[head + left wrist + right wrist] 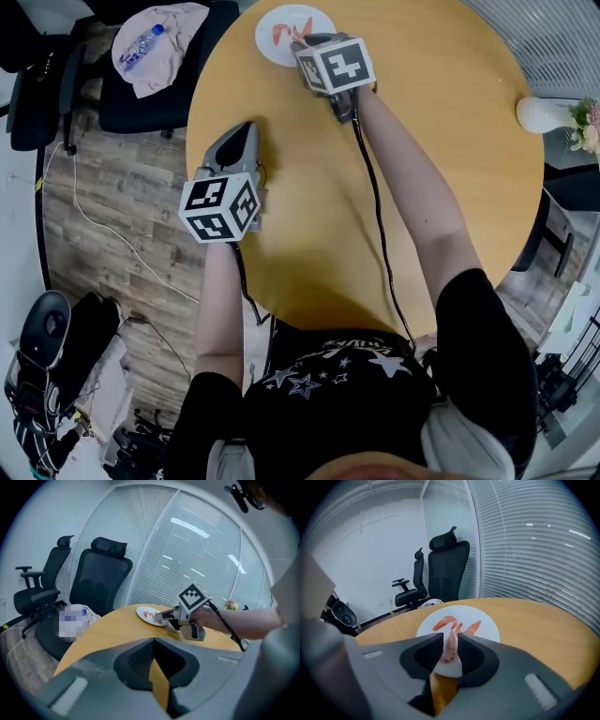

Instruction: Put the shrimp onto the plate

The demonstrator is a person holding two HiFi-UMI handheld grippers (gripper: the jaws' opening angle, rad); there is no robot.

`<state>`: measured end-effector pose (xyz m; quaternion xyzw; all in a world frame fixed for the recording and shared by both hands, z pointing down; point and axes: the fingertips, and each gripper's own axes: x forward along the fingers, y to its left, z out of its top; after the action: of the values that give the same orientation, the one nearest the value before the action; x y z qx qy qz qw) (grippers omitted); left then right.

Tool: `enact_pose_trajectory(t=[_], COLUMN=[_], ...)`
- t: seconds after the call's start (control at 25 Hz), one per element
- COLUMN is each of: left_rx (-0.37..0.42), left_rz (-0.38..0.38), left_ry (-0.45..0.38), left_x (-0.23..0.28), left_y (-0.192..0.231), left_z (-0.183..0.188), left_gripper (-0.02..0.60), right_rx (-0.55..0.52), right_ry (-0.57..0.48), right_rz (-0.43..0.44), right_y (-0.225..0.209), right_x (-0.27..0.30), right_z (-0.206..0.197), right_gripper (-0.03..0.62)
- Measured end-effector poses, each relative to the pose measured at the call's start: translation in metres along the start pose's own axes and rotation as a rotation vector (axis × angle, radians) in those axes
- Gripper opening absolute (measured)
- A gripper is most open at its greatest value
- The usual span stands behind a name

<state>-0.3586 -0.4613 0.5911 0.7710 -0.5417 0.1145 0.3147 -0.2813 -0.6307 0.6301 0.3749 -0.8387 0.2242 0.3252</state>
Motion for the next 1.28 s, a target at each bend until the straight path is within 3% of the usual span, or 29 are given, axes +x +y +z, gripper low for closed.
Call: enact_pose_trajectory(t=[0.64,1.28], left_rx=[0.017,0.059], left_rz=[0.005,0.045], left_ry=[-0.04,-0.131], left_x=[-0.033,-0.108], left_y=[-0.023,-0.084], left_z=[0.016,0.04], left_gripper=[0.002,0.002], right_rx=[0.02,0.0], right_ry=[-0.025,-0.12], right_rz=[-0.003,0.054], right_y=[0.014,0.052], right_x=[-0.053,-0.16], right_z=[-0.001,0.007], right_gripper=[0.097,0.092])
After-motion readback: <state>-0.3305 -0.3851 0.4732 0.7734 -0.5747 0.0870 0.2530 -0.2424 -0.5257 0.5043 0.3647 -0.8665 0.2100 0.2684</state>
